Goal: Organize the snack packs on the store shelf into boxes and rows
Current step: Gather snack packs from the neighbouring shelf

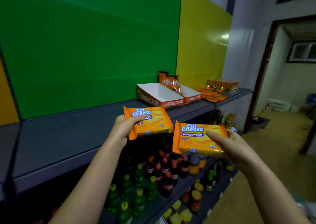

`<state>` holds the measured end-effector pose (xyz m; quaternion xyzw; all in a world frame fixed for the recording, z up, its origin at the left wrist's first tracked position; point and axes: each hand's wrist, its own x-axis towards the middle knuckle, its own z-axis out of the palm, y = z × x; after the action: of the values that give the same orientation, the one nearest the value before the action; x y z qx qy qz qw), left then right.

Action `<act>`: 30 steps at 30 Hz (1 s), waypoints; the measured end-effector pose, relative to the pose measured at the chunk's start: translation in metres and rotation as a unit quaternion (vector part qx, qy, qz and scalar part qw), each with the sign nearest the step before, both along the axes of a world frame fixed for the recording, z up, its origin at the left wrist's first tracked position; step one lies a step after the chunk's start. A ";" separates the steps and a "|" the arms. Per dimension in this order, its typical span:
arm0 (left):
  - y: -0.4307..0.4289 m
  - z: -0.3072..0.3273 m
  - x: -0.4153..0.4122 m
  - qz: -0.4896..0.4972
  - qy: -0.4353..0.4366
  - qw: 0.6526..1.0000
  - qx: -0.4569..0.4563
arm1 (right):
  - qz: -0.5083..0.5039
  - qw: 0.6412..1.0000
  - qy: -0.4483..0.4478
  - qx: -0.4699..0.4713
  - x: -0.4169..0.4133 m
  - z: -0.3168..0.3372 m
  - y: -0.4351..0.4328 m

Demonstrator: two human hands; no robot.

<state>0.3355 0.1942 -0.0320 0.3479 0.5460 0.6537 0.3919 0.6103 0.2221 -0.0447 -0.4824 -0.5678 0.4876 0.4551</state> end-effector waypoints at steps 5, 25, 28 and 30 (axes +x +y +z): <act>0.043 0.006 0.028 0.009 0.008 1.000 0.003 | 0.004 1.000 -0.003 0.004 0.023 -0.002 0.039; 0.294 0.059 0.009 0.068 0.072 0.994 0.038 | 0.099 0.994 0.015 0.048 0.002 0.042 0.302; 0.315 0.057 -0.001 0.091 0.076 0.993 0.029 | 0.118 0.991 0.030 0.049 -0.010 0.039 0.337; 0.328 0.056 -0.006 0.109 0.081 0.990 0.027 | 0.136 0.989 0.036 0.051 -0.021 0.041 0.357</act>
<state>0.3298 0.5223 0.0238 0.3489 0.5923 0.6768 0.2634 0.5897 0.5792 -0.0038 -0.3588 -0.6356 0.5325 0.4285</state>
